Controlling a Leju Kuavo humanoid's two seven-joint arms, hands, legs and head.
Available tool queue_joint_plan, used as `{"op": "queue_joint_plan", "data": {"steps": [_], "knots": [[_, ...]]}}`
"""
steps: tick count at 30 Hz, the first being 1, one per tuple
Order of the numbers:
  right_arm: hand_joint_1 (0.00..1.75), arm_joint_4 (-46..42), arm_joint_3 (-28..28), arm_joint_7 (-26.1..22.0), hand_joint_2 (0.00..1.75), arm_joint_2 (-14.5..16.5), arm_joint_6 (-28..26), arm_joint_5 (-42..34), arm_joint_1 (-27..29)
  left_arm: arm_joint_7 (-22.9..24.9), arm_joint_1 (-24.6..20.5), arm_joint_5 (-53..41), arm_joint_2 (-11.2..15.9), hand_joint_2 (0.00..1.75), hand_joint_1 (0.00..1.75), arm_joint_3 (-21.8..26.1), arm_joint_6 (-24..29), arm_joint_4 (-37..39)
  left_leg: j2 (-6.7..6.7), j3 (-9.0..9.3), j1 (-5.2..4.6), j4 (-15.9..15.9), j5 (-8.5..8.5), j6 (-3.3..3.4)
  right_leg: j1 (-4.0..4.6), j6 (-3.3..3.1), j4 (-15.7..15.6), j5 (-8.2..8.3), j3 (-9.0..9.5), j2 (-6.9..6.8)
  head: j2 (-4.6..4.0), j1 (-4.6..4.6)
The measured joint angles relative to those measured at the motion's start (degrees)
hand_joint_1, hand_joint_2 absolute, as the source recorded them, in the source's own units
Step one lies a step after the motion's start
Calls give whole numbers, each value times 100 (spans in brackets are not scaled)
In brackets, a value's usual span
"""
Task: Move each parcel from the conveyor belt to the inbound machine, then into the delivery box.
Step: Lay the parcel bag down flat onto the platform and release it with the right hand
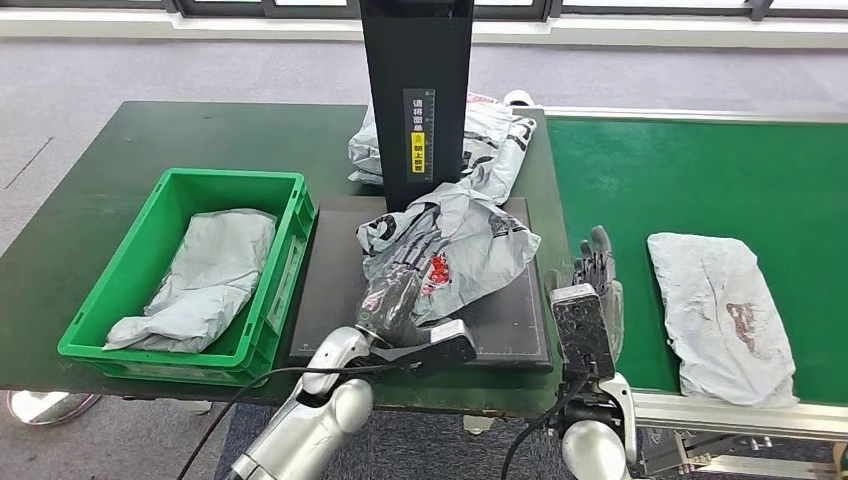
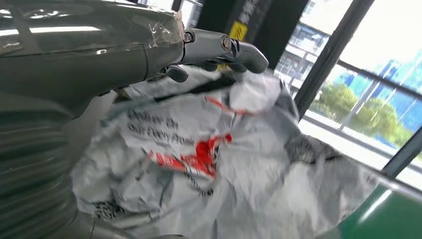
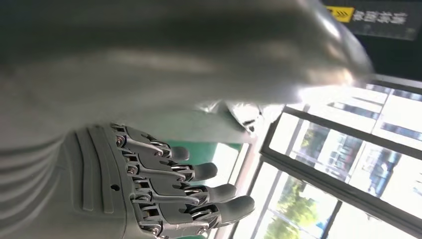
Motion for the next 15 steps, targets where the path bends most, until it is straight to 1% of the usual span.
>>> {"op": "queue_joint_plan", "data": {"steps": [5,11,15], "knots": [[0,46,-5,-77,175,118,175,-61,127,142,-495,-333,-86,175,0,-223,91,1103,-1,-1,0,0,-1,0,0,0,0,-1,-1,2,1,0],[0,48,-6,-176,175,233,449,-91,279,561,-754,-997,-172,175,1,-512,-20,2049,-1,-2,0,-1,-4,0,0,-2,0,-5,-1,3,0,0],[0,61,-6,-215,175,293,534,-122,280,791,-938,-1241,-228,175,175,-649,-207,2502,-4,1,0,-2,-6,4,0,0,0,-7,8,0,0,0]]}}
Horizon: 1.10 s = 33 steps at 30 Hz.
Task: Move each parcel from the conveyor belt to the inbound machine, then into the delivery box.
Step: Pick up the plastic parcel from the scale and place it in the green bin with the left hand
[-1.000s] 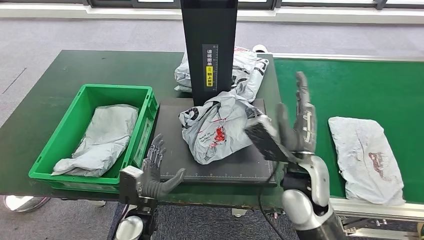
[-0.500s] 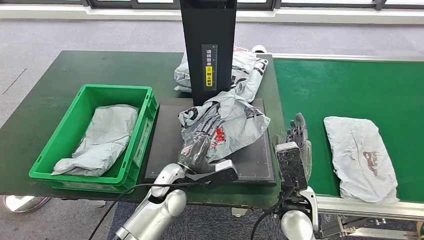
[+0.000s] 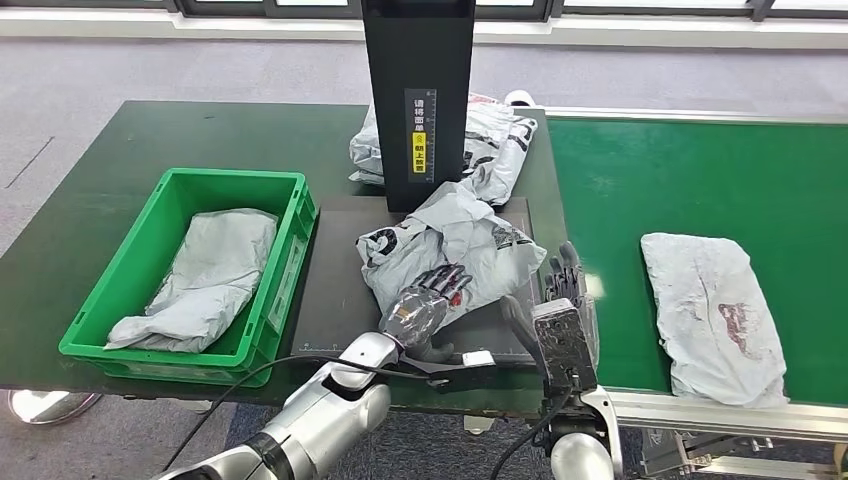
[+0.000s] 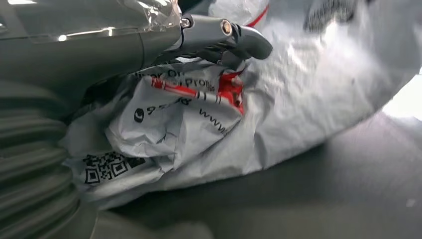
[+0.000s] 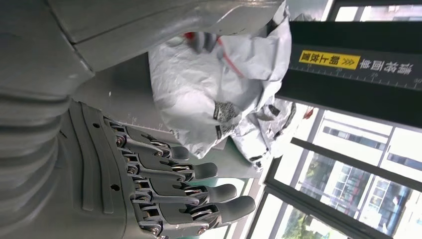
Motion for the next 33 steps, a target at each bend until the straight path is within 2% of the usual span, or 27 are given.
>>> {"op": "queue_joint_plan", "data": {"steps": [4,9,21,27,30,33], "knots": [[0,34,0,-17,175,86,96,-11,-28,315,-186,-279,-42,175,175,-145,-265,432,0,19,0,-1,-2,2,0,0,0,-1,24,-3,-1,0],[0,41,-12,-11,175,144,140,-26,-48,386,-298,-368,-52,175,175,-240,-330,743,3,38,0,-2,-4,2,1,0,-1,-3,48,-7,-1,0],[0,43,-191,-75,175,204,319,-36,-164,618,-486,-867,-29,175,175,-343,-195,1016,4,80,1,-3,-15,-18,16,-15,0,-11,77,1,0,0],[0,42,-222,-146,175,204,322,-57,-162,742,-482,-951,52,175,175,-388,392,1023,8,80,4,-6,-17,-21,20,-22,0,-15,71,5,0,0],[0,25,-279,-150,175,203,286,-60,-138,750,-481,-996,160,175,175,-342,1046,913,10,75,5,-6,-14,-23,21,-23,1,-13,63,6,-1,0],[0,-24,-332,-162,175,202,214,-85,-67,814,-481,-1293,337,175,175,-151,1669,441,6,64,5,-5,-7,-27,21,-25,3,-10,53,5,0,0]]}}
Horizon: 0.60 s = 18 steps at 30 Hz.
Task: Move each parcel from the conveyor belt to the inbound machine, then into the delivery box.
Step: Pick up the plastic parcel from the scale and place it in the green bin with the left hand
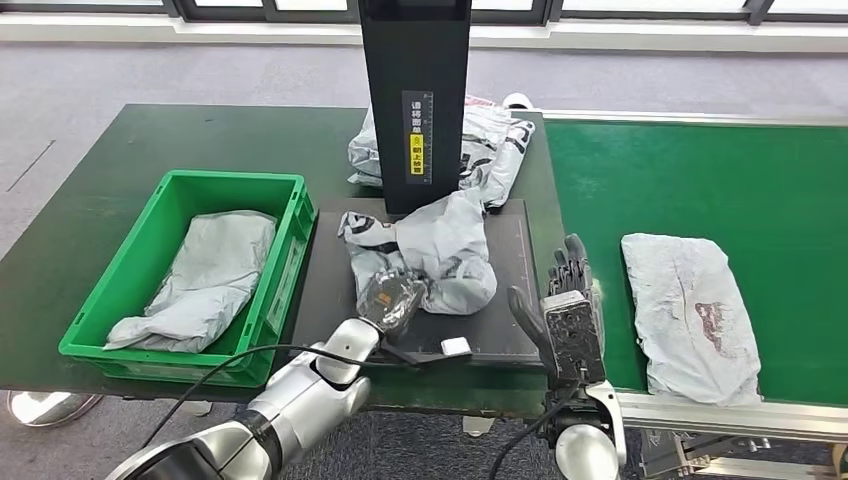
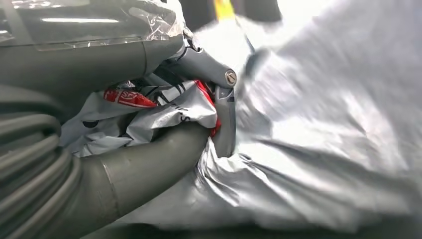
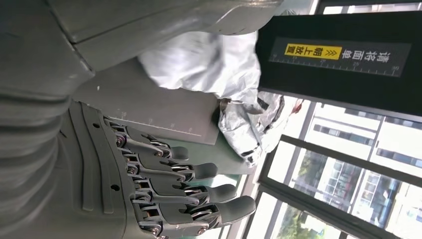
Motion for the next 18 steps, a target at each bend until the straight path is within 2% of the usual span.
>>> {"op": "queue_joint_plan", "data": {"steps": [6,15,18], "knots": [[0,-34,-112,-53,175,0,-130,-44,99,228,19,-766,365,175,175,777,231,-1556,10,-5,0,0,-1,-2,-1,0,2,1,-11,22,0,0],[0,-8,-252,-53,175,-2,-317,-46,217,403,100,-837,812,175,175,1753,722,-2967,13,-25,4,-2,-4,-6,1,-2,3,0,-33,27,-1,0],[0,25,-269,-58,175,-5,-354,-46,247,675,124,-850,1062,175,175,1965,814,-3341,13,-29,7,-3,-4,-7,4,-4,4,-1,-36,27,0,0]]}}
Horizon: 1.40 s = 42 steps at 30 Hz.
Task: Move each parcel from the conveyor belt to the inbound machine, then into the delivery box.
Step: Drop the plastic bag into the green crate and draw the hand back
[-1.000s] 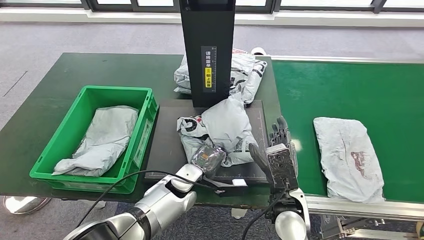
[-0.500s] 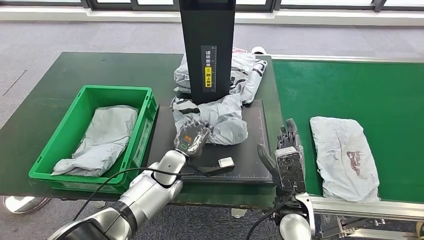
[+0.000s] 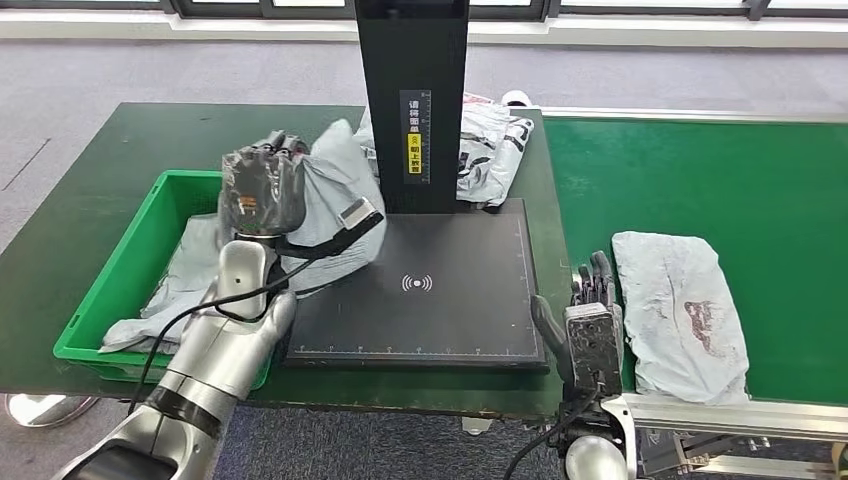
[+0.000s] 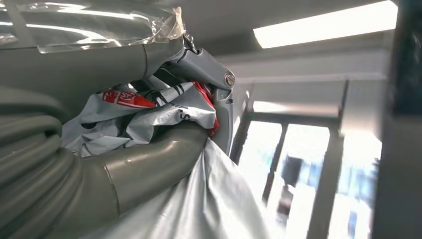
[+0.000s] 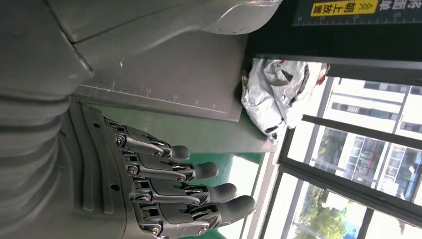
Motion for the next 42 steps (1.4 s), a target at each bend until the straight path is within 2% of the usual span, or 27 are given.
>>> {"op": "queue_joint_plan", "data": {"steps": [3,8,15,20,24,25,28,29,36,42], "knots": [[0,31,-2,-1,175,-3,-38,0,56,267,-84,-5,357,175,175,220,-2,-285,3,-2,4,0,2,-3,3,-1,0,0,-7,2,-1,0],[0,38,-2,5,175,-10,-87,2,155,104,-463,-7,873,175,175,725,-12,-367,3,-7,9,0,7,-10,9,-7,1,4,-15,6,-1,-2],[0,39,-2,63,175,-31,-106,9,196,78,-891,-7,1279,175,175,958,-62,-269,8,-15,9,2,7,-11,9,-14,1,10,-23,6,0,0],[0,38,-2,92,175,-55,-174,14,281,-219,-1601,-7,1589,175,175,1165,-60,334,13,-19,11,1,8,-13,11,-18,1,12,-30,6,0,0],[0,38,-2,93,175,-74,-212,15,349,-246,-1923,-7,1706,175,175,1256,-77,752,15,-19,12,1,9,-14,12,-18,2,12,-31,9,1,-1],[0,37,-3,96,175,-79,-222,15,360,-250,-1979,-7,1723,175,149,1279,-101,853,16,-19,12,1,9,-14,12,-18,2,12,-31,9,0,0],[0,27,-25,107,175,-90,-257,13,413,-264,-2112,8,1757,44,19,1356,-207,1175,15,-20,12,1,9,-14,11,-18,2,12,-31,8,0,0],[0,21,-47,110,175,-92,-266,11,432,-264,-2149,14,1762,0,0,1379,-250,1285,15,-20,11,1,9,-14,11,-18,2,12,-31,8,0,0],[0,-59,-155,166,175,-109,-319,2,497,-302,-2318,125,1708,0,0,1486,-665,2012,12,-19,11,2,10,-15,11,-18,1,12,-30,6,0,0],[0,-105,-201,186,175,-119,-342,-2,516,-316,-2358,172,1597,0,0,1488,-830,2269,14,-19,11,2,10,-16,11,-20,2,14,-31,9,1,0]]}}
